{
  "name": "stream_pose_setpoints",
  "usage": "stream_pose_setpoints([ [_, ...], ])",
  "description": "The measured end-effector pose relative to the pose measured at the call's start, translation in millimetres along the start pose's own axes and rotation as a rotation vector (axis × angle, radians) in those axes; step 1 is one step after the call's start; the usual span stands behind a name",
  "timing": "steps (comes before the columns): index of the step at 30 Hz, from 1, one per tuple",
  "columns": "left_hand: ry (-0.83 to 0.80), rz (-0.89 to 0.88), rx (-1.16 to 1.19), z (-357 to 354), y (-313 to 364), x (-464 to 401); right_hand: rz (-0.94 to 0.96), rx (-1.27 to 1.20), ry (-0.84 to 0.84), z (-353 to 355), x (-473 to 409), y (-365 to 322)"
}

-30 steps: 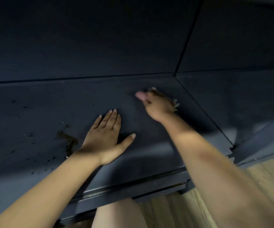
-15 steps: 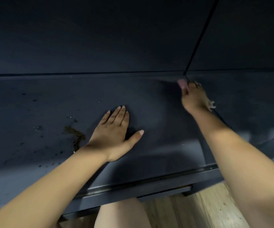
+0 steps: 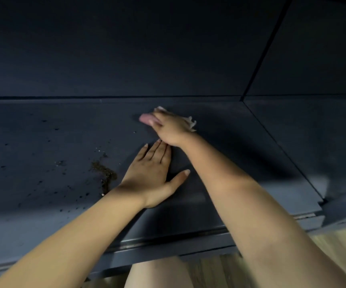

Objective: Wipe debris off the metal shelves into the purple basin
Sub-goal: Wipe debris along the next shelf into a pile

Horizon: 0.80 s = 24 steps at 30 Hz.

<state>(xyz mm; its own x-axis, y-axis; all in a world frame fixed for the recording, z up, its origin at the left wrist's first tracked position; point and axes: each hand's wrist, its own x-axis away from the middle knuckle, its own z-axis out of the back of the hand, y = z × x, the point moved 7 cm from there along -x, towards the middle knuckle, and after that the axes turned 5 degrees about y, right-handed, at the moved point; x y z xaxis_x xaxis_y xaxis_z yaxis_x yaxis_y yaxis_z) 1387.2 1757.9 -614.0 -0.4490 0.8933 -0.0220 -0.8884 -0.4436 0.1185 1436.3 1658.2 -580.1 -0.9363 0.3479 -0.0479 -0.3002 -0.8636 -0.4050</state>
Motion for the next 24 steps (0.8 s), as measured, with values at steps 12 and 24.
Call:
stream_pose_setpoints([
  [12, 0.021, 0.070, 0.039, 45, -59, 49, -0.471, -0.013, 0.208, 27, 44, 93],
  [24, 0.048, 0.355, 0.032, 29, -156, 139, 0.075, -0.073, 0.039, -71, -6, -83],
])
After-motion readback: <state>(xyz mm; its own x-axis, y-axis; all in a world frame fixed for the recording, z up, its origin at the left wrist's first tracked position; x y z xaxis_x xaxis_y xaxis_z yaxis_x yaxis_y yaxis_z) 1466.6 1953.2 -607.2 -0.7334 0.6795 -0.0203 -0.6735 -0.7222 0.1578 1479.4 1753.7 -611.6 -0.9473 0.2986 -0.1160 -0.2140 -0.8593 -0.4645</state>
